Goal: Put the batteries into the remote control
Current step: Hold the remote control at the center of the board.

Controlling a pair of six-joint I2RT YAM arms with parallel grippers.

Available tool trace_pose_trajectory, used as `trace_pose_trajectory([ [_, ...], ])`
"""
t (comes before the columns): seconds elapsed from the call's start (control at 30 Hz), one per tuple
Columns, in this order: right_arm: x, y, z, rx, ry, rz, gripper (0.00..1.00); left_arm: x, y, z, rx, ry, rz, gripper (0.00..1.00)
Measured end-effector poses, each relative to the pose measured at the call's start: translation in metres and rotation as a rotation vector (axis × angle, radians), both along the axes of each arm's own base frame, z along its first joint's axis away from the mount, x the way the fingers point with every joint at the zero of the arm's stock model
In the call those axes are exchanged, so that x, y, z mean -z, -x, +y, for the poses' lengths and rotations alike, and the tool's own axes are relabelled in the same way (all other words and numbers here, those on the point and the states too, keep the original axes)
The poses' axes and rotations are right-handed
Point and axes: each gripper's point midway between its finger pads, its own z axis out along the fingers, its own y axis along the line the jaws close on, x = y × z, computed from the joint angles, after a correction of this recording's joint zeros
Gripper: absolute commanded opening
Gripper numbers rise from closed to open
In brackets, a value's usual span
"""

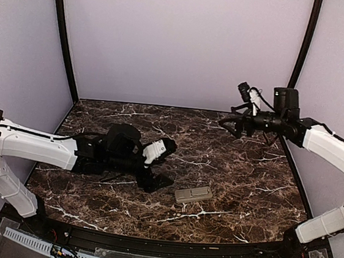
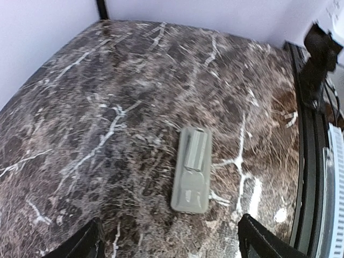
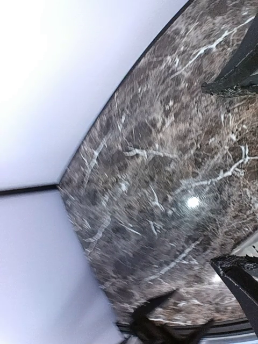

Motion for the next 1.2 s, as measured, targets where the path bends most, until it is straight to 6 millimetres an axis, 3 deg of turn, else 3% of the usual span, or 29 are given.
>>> trace_pose_trajectory([
  [0.1, -0.023, -0.023, -0.051, 0.182, -0.259, 0.077, 0.99, 0.028, 0.020, -0.018, 0.111, -0.083, -0.013, 0.84],
  [0.2, -0.017, -0.034, -0.072, 0.221, -0.436, 0.246, 0.96, 0.064, 0.029, -0.024, 0.178, -0.159, 0.012, 0.84],
  [0.27, -0.006, -0.035, -0.069, 0.205, -0.471, 0.350, 0.92, 0.085, 0.030, -0.025, 0.203, -0.208, 0.028, 0.84],
  [0.4, 0.009, -0.025, -0.063, 0.217, -0.465, 0.482, 0.68, 0.112, 0.024, -0.033, 0.224, -0.273, 0.035, 0.84],
  [0.5, 0.022, -0.018, -0.064, 0.285, -0.410, 0.551, 0.59, 0.126, 0.024, -0.035, 0.239, -0.300, 0.037, 0.84],
  [0.6, 0.048, -0.009, -0.062, 0.370, -0.315, 0.630, 0.48, 0.136, 0.024, -0.036, 0.252, -0.319, 0.044, 0.83],
  [0.77, 0.105, 0.032, -0.054, 0.493, -0.125, 0.794, 0.28, 0.147, 0.021, -0.041, 0.256, -0.335, 0.053, 0.81],
  [0.9, 0.141, 0.063, -0.055, 0.540, -0.018, 0.899, 0.28, 0.148, 0.021, -0.043, 0.260, -0.331, 0.056, 0.76],
  [1.0, 0.159, 0.083, -0.042, 0.524, 0.051, 0.956, 0.29, 0.149, 0.021, -0.045, 0.262, -0.328, 0.059, 0.72],
  [1.2, 0.179, 0.099, -0.026, 0.507, 0.111, 1.017, 0.28, 0.149, 0.020, -0.048, 0.256, -0.317, 0.067, 0.68],
])
